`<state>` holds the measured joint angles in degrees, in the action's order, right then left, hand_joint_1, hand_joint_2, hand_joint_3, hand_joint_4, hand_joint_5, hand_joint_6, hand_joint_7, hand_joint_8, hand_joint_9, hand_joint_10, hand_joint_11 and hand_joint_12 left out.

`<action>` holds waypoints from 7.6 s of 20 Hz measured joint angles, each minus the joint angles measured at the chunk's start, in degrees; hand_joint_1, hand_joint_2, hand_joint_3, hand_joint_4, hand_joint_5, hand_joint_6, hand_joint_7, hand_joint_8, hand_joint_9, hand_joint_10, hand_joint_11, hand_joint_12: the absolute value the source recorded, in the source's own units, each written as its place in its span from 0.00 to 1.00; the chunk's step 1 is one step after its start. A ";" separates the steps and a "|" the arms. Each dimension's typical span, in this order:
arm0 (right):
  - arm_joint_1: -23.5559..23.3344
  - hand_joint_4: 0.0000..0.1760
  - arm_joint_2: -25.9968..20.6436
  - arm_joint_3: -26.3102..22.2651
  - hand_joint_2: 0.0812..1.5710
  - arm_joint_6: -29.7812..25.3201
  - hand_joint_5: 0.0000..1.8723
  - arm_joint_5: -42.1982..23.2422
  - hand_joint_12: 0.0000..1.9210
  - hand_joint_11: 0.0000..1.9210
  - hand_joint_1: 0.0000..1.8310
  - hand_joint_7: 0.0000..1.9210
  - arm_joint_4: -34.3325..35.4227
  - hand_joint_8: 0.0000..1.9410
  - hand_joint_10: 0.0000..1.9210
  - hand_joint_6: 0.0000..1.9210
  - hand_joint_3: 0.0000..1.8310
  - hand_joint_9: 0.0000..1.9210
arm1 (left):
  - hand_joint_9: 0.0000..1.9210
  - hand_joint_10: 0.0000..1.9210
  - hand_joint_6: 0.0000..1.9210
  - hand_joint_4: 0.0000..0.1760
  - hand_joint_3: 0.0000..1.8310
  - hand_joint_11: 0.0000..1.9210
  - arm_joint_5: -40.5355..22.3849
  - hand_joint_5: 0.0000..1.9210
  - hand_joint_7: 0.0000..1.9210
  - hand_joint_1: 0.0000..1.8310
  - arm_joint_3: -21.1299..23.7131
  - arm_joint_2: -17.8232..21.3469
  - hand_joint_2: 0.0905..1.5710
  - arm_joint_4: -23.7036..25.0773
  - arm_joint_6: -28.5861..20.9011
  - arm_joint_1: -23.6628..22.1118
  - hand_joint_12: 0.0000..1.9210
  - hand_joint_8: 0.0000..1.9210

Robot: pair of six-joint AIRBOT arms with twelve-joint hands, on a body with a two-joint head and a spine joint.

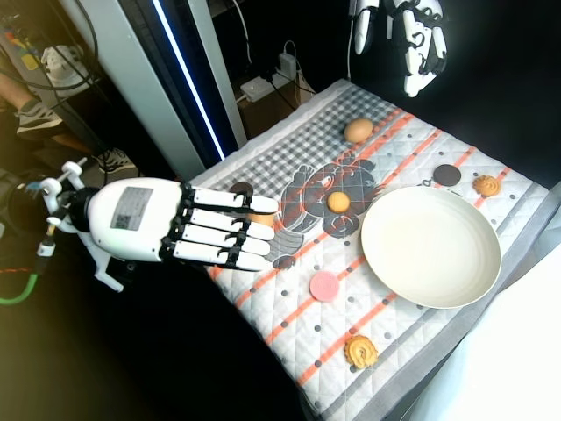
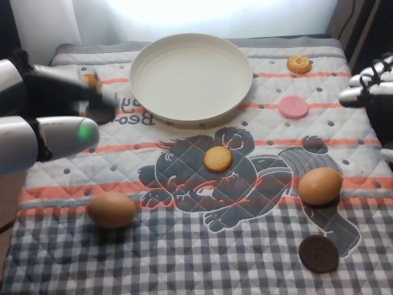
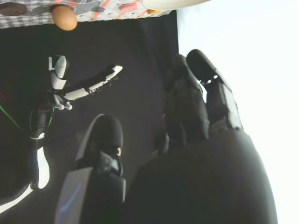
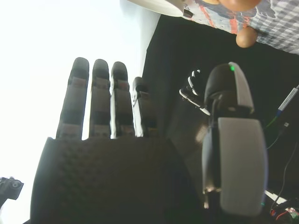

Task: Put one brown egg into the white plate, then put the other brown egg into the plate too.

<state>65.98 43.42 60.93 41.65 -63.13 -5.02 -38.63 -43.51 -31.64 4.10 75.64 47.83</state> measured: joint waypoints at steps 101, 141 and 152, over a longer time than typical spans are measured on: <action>-6.71 0.07 8.66 4.81 0.60 -0.17 0.28 9.18 0.46 0.21 0.55 0.33 -16.44 0.00 0.02 0.00 0.00 0.40 | 0.35 0.06 0.00 0.38 0.00 0.02 3.87 0.25 0.34 0.39 -7.19 -12.83 0.52 -8.09 9.77 -6.19 0.71 0.00; -39.19 0.01 38.95 38.10 0.61 -0.35 0.31 29.86 0.60 0.22 0.38 0.41 -20.55 0.04 0.11 0.01 0.00 0.40 | 0.18 0.43 0.00 0.48 0.00 0.00 -0.61 0.21 0.34 0.35 -7.61 -12.48 0.57 -12.04 9.79 -4.04 0.75 0.00; -38.69 0.86 31.45 31.32 0.64 -0.11 0.07 23.85 0.34 0.00 0.02 0.16 -13.92 0.00 0.00 0.00 0.00 0.15 | 0.22 0.25 0.00 0.67 0.00 0.00 -10.34 0.21 0.32 0.38 -7.65 -13.25 0.54 -18.10 9.79 -2.19 0.68 0.00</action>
<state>27.29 74.87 92.25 41.54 -39.29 -18.94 -48.97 -51.16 -44.88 -14.00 85.43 45.65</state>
